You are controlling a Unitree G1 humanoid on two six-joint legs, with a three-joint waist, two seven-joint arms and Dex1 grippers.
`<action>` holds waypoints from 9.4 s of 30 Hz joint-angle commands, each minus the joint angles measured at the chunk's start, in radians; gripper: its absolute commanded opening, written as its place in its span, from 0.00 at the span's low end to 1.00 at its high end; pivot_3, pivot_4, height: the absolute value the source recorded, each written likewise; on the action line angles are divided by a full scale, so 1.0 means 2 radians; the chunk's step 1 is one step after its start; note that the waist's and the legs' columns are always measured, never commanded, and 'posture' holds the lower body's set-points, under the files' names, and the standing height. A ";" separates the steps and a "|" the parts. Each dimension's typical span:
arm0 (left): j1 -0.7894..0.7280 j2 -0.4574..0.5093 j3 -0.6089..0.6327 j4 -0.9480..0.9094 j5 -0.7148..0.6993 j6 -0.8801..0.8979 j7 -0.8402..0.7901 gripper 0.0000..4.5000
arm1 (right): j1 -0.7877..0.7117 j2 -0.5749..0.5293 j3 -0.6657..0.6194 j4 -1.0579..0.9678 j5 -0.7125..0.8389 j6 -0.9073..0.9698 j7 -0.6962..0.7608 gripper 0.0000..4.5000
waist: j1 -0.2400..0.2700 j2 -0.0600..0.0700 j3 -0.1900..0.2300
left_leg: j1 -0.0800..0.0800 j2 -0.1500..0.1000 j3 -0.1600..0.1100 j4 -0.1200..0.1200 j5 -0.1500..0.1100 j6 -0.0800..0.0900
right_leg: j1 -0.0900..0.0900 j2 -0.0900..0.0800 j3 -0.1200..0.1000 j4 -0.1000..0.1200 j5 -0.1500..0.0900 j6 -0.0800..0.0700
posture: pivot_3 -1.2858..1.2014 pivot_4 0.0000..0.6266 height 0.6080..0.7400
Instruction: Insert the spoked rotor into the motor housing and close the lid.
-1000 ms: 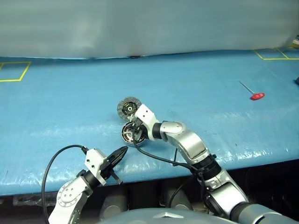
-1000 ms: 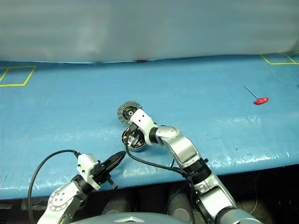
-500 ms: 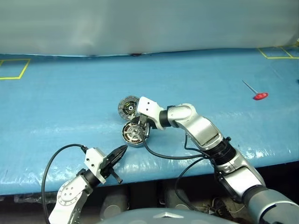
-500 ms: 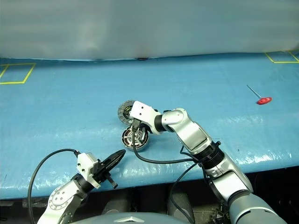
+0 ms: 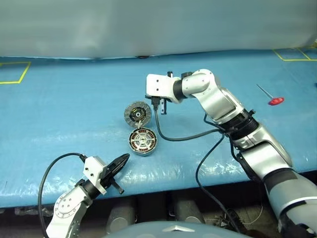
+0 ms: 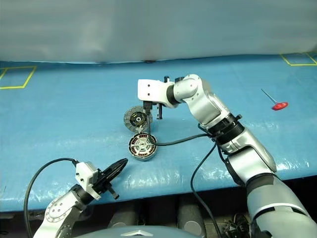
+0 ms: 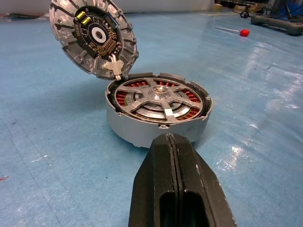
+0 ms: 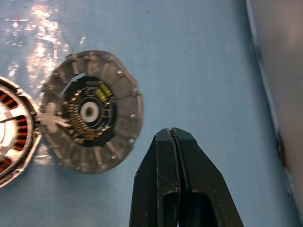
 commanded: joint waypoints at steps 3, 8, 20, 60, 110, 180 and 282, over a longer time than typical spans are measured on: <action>0.009 -0.006 -0.012 -0.007 0.001 -0.019 -0.001 0.00 | -0.045 0.060 0.002 0.130 -0.047 -0.094 -0.058 0.00 | 0.001 0.000 0.000 | 0.000 0.000 0.000 0.000 0.000 0.000 | 0.000 0.000 0.000 0.000 0.000 0.000 | 0.52 0.24 1.00; 0.018 -0.006 -0.019 -0.010 0.006 -0.023 0.002 0.00 | -0.062 0.105 0.005 0.219 -0.065 -0.150 -0.054 0.00 | 0.001 0.000 0.000 | 0.000 0.000 0.000 0.000 0.000 0.000 | 0.000 -0.001 0.000 0.000 0.000 0.000 | 0.52 0.24 1.00; 0.019 -0.001 -0.023 -0.011 0.006 -0.026 0.006 0.00 | -0.063 0.093 -0.014 0.177 -0.057 -0.145 0.047 0.00 | 0.000 0.001 0.000 | 0.000 0.000 0.000 0.000 0.000 0.000 | 0.000 -0.002 0.000 0.000 0.000 0.000 | 0.52 0.24 1.00; -0.001 0.006 -0.026 0.004 0.002 -0.021 0.005 0.00 | 0.021 0.045 -0.001 -0.062 -0.036 -0.011 0.220 0.00 | 0.002 0.001 0.000 | 0.001 0.000 -0.001 0.001 0.000 0.000 | 0.001 -0.001 -0.001 0.000 0.001 0.001 | 0.52 0.24 1.00; -0.016 0.010 -0.031 0.000 -0.003 0.005 -0.005 0.00 | 0.282 0.098 -0.181 -0.335 0.224 0.231 0.013 0.00 | 0.007 0.000 0.000 | 0.001 -0.001 -0.001 0.003 0.000 0.000 | 0.002 0.000 0.000 0.001 0.002 0.002 | 0.52 0.24 1.00; -0.009 0.010 -0.037 -0.011 -0.008 0.017 -0.004 0.00 | 0.337 0.037 -0.060 -0.310 0.201 0.265 -0.119 0.68 | 0.007 0.000 0.000 | 0.000 -0.001 -0.001 0.004 0.000 0.000 | 0.002 0.000 0.000 0.001 0.002 0.003 | 0.52 0.24 1.00; -0.012 0.011 -0.042 -0.010 -0.013 0.029 -0.018 0.00 | 0.374 0.036 -0.016 -0.230 0.119 0.153 -0.109 0.68 | 0.006 0.000 -0.007 | 0.006 0.001 0.000 0.002 0.000 0.000 | 0.003 -0.002 0.000 0.000 -0.001 0.001 | 0.52 0.24 1.00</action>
